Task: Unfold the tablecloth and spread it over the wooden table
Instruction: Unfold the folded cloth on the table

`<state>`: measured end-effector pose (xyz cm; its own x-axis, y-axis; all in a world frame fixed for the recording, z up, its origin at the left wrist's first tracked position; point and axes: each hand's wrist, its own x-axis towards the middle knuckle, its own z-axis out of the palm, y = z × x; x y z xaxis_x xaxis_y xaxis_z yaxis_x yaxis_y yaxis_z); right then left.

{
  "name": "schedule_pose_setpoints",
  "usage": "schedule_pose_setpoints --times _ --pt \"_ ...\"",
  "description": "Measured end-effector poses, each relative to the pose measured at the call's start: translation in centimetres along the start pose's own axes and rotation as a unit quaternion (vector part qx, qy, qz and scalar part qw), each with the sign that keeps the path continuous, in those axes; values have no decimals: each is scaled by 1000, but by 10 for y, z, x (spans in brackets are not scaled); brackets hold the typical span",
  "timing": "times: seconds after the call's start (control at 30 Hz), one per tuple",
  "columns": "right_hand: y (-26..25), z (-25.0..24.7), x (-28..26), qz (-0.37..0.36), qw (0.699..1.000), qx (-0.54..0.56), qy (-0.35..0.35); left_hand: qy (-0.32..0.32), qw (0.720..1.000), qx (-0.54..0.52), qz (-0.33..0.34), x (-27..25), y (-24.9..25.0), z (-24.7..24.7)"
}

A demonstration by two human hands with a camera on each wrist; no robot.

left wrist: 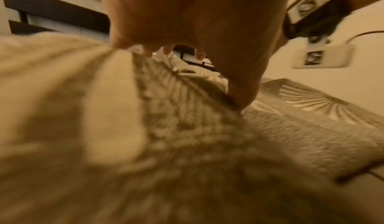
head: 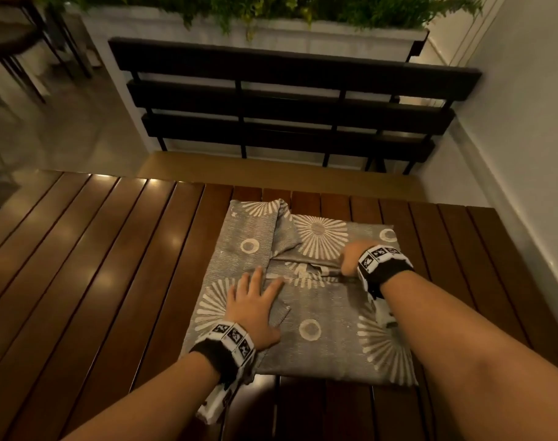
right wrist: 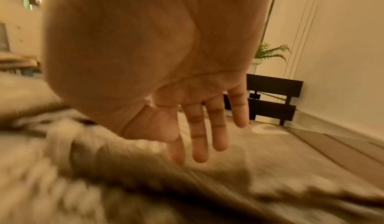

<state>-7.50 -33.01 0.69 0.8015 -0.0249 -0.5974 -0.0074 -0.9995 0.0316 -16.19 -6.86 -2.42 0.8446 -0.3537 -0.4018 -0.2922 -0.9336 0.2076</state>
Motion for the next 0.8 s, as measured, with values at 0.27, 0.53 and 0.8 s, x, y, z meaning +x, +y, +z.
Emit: schedule_pose_setpoints --times 0.27,0.53,0.8 --pt "-123 -36 71 -37 946 313 71 -97 990 23 -98 -47 -5 11" --pt "-162 -40 93 88 920 380 40 -51 976 -187 -104 -28 -41 -19" --pt "-261 -97 67 -73 847 523 57 93 870 -424 -235 -59 -169 -59"
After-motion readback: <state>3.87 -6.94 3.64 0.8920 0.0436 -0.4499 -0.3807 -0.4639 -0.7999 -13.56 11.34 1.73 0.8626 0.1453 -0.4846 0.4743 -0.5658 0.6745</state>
